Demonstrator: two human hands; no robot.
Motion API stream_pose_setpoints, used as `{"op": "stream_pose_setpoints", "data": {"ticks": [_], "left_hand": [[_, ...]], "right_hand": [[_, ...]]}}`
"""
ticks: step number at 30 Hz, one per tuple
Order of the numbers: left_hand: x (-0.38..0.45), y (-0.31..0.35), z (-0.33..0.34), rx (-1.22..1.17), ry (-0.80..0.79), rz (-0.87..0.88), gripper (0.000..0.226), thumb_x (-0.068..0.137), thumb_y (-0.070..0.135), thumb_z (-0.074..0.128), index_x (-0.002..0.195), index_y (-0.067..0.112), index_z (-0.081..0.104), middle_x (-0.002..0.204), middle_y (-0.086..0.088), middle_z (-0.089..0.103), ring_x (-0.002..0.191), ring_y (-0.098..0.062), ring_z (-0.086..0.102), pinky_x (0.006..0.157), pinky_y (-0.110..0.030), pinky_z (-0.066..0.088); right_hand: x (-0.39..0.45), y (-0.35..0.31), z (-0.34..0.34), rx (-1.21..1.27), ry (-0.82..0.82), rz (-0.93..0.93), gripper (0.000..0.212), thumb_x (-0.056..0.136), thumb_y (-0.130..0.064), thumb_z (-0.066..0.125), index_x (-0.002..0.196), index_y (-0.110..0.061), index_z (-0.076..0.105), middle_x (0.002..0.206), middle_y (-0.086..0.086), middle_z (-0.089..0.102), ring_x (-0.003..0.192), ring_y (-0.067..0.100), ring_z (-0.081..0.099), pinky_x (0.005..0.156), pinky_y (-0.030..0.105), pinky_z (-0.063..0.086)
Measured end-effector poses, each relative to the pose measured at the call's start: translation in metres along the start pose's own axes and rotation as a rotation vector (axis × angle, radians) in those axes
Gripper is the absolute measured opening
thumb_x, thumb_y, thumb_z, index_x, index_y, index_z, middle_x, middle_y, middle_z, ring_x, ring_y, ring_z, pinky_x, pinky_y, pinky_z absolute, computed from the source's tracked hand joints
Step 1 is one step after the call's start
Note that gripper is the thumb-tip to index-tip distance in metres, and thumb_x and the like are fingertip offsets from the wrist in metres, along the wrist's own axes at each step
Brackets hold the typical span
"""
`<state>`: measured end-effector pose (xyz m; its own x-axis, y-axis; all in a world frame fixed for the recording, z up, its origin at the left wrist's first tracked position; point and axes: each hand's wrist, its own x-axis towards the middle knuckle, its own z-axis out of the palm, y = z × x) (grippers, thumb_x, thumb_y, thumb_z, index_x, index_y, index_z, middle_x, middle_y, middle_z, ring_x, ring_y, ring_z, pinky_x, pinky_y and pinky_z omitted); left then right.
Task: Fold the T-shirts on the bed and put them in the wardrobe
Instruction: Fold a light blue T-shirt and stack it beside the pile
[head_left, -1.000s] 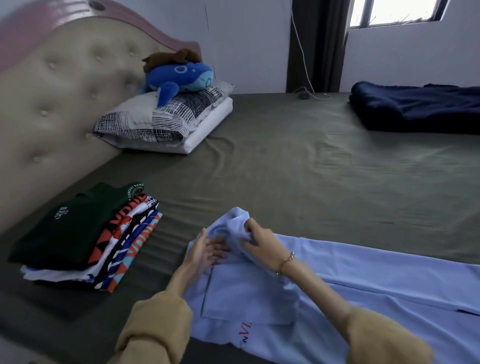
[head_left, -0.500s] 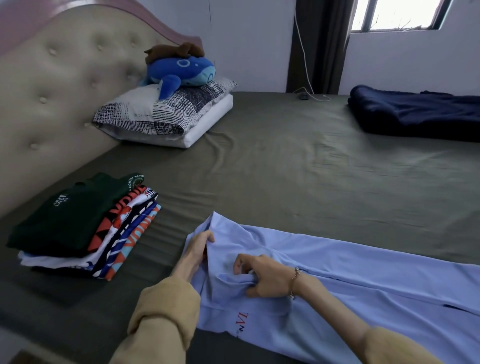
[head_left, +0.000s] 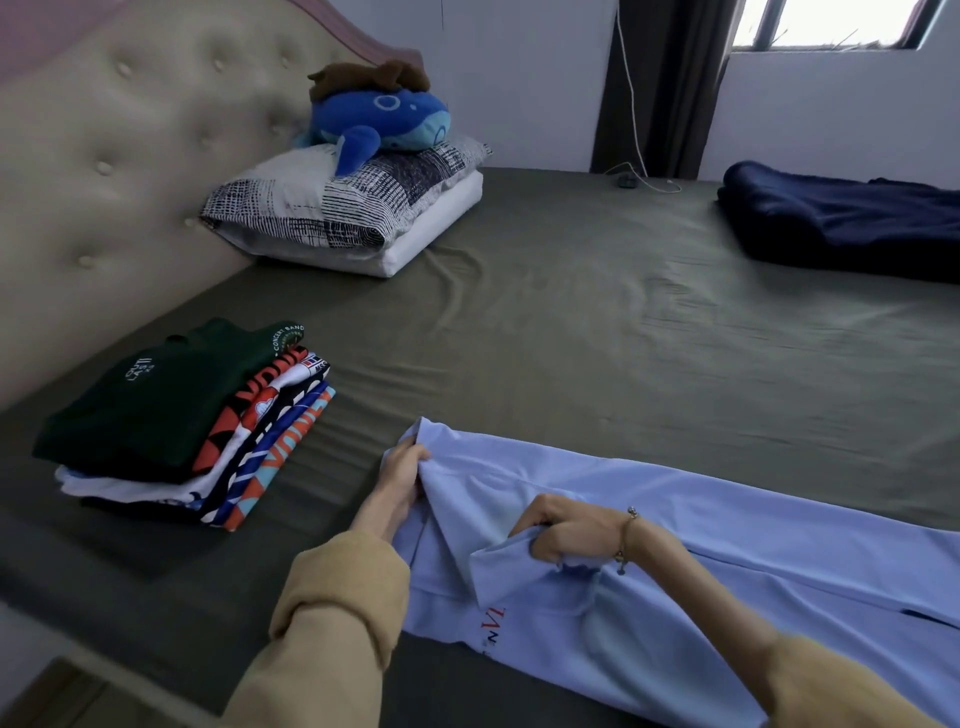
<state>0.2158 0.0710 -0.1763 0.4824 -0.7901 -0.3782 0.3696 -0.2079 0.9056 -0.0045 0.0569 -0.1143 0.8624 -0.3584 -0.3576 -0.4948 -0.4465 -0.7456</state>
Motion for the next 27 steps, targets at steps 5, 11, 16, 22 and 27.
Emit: {"op": "stream_pose_setpoints", "data": {"ticks": [5, 11, 16, 22, 27], "left_hand": [[-0.001, -0.003, -0.001, -0.142, -0.041, -0.014, 0.033, 0.049, 0.004, 0.041, 0.079, 0.008, 0.055, 0.083, -0.011, 0.055, 0.074, -0.025, 0.053, 0.065, -0.028, 0.044], [0.0, -0.004, -0.001, -0.054, 0.01, 0.013, 0.027, 0.063, -0.006, 0.042, 0.083, 0.007, 0.055, 0.088, -0.013, 0.045, 0.08, -0.026, 0.041, 0.06, -0.027, 0.036], [-0.002, -0.004, 0.001, -0.003, 0.031, 0.043, 0.03, 0.071, -0.014, 0.037, 0.086, 0.006, 0.054, 0.078, -0.01, 0.046, 0.07, -0.022, 0.044, 0.058, -0.026, 0.036], [-0.005, -0.004, 0.006, 0.083, 0.083, 0.121, 0.022, 0.078, -0.001, 0.056, 0.098, 0.007, 0.059, 0.075, -0.003, 0.049, 0.066, -0.018, 0.044, 0.056, -0.024, 0.036], [-0.015, -0.005, 0.011, 0.246, 0.044, 0.242, 0.076, 0.067, 0.026, 0.086, 0.123, 0.013, 0.036, 0.119, 0.002, 0.048, 0.111, -0.014, 0.05, 0.093, -0.024, 0.04]], "right_hand": [[-0.001, 0.008, -0.003, 0.033, 0.013, 0.0, 0.015, 0.055, -0.014, 0.046, 0.057, -0.017, 0.061, 0.049, -0.01, 0.043, 0.05, 0.005, 0.037, 0.049, 0.021, 0.03], [0.012, 0.008, -0.01, 0.076, 0.215, -0.059, 0.015, 0.09, -0.019, 0.052, 0.077, -0.025, 0.059, 0.075, -0.017, 0.057, 0.074, 0.001, 0.049, 0.077, 0.025, 0.042], [0.028, 0.024, -0.033, -0.117, 0.534, 0.129, 0.015, 0.095, -0.016, 0.047, 0.09, -0.004, 0.055, 0.083, 0.011, 0.057, 0.079, 0.021, 0.046, 0.074, 0.034, 0.038], [0.03, 0.049, -0.047, -0.256, 0.536, 0.304, 0.021, 0.096, -0.025, 0.045, 0.106, -0.016, 0.061, 0.069, -0.006, 0.05, 0.079, 0.023, 0.046, 0.072, 0.032, 0.037], [0.029, 0.053, -0.048, -0.177, 0.437, 0.388, 0.025, 0.084, -0.052, 0.059, 0.094, -0.031, 0.052, 0.087, -0.005, 0.057, 0.086, 0.021, 0.051, 0.077, 0.034, 0.042]]}}
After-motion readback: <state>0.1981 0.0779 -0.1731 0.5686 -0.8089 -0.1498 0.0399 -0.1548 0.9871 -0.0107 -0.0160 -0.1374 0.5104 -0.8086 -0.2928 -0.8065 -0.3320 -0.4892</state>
